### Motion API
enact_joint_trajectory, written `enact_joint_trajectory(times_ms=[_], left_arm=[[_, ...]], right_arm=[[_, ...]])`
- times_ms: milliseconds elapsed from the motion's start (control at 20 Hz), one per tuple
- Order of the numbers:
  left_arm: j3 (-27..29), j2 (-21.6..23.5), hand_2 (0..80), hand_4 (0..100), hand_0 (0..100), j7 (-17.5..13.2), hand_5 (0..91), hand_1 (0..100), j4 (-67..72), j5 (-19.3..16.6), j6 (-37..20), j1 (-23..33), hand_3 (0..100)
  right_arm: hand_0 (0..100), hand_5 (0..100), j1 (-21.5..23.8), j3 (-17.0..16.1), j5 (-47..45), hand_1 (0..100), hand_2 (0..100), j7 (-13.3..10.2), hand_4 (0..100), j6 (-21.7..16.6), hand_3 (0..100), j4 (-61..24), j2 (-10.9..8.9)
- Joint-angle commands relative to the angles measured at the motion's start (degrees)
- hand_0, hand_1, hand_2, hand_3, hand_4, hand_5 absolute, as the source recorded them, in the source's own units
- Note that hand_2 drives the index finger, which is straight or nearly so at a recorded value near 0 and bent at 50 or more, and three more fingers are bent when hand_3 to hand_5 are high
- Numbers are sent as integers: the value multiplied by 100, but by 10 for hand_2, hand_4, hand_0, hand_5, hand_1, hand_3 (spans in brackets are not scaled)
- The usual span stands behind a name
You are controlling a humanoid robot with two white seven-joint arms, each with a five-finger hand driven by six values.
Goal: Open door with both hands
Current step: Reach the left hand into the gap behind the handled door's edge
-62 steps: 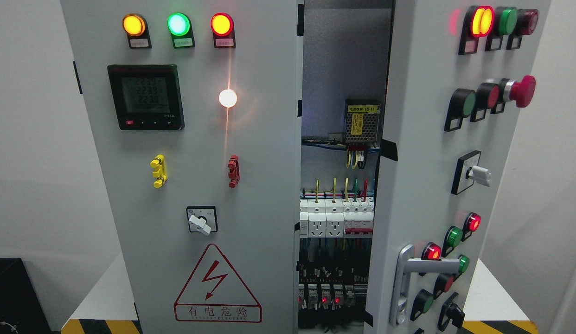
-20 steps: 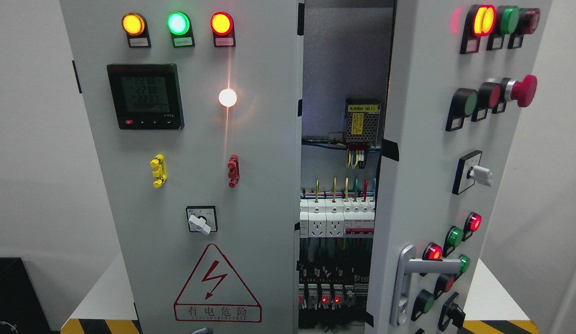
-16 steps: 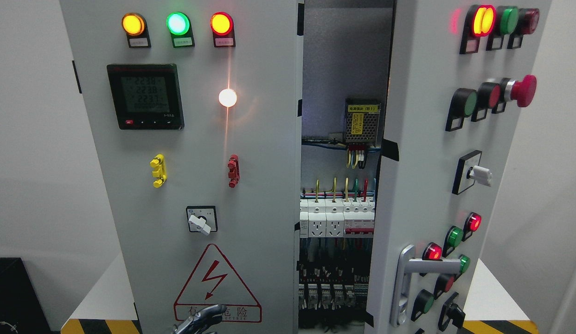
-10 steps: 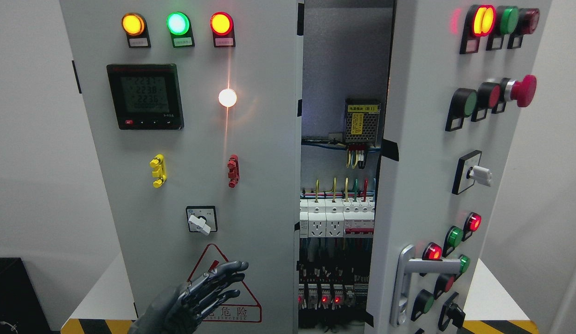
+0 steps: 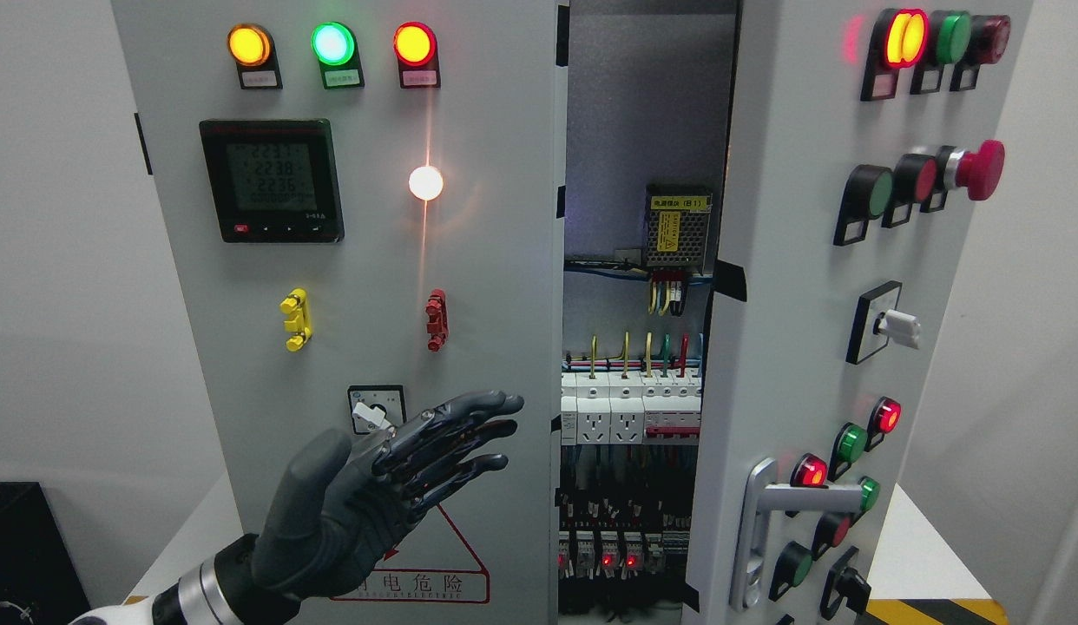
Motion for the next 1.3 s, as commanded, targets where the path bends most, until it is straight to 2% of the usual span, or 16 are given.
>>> enact_joint_trajectory(times_ms=[0, 50, 250, 551, 701, 952, 1102, 1252], left_arm=[[-788, -589, 0, 0, 0, 17, 0, 0, 359, 994, 410, -1218, 0], [-797, -774, 0, 0, 0, 17, 0, 0, 587, 1196, 525, -1419, 0], [-806, -1258, 0, 0, 0, 17, 0, 0, 1046, 1645, 850, -1842, 0], [-859, -1785, 0, 0, 0, 17, 0, 0, 1371, 2419, 1298, -2326, 0], [-859, -2180, 0, 0, 0, 17, 0, 0, 1626, 2473, 1449, -2458, 0], [-1043, -2568, 0, 0, 0, 17, 0, 0, 1995, 2516, 1510, -2766, 0], [-1104, -2621, 0, 0, 0, 17, 0, 0, 2014, 2718, 1519, -2836, 0], [-1297, -2630, 0, 0, 0, 17, 0, 0, 2005, 2772, 1537, -2915, 0]], right_arm=[[0, 0, 0, 0, -5, 0, 0, -19, 0, -1, 0, -2, 0], [0, 0, 0, 0, -5, 0, 0, -28, 0, -1, 0, -2, 0], [0, 0, 0, 0, -5, 0, 0, -19, 0, -1, 0, -2, 0], [0, 0, 0, 0, 4, 0, 0, -28, 0, -1, 0, -2, 0], [0, 0, 0, 0, 4, 0, 0, -28, 0, -1, 0, 7, 0], [0, 0, 0, 0, -5, 0, 0, -28, 0, -1, 0, -2, 0], [0, 0, 0, 0, 4, 0, 0, -19, 0, -1, 0, -2, 0], [0, 0, 0, 0, -5, 0, 0, -28, 0, -1, 0, -2, 0]])
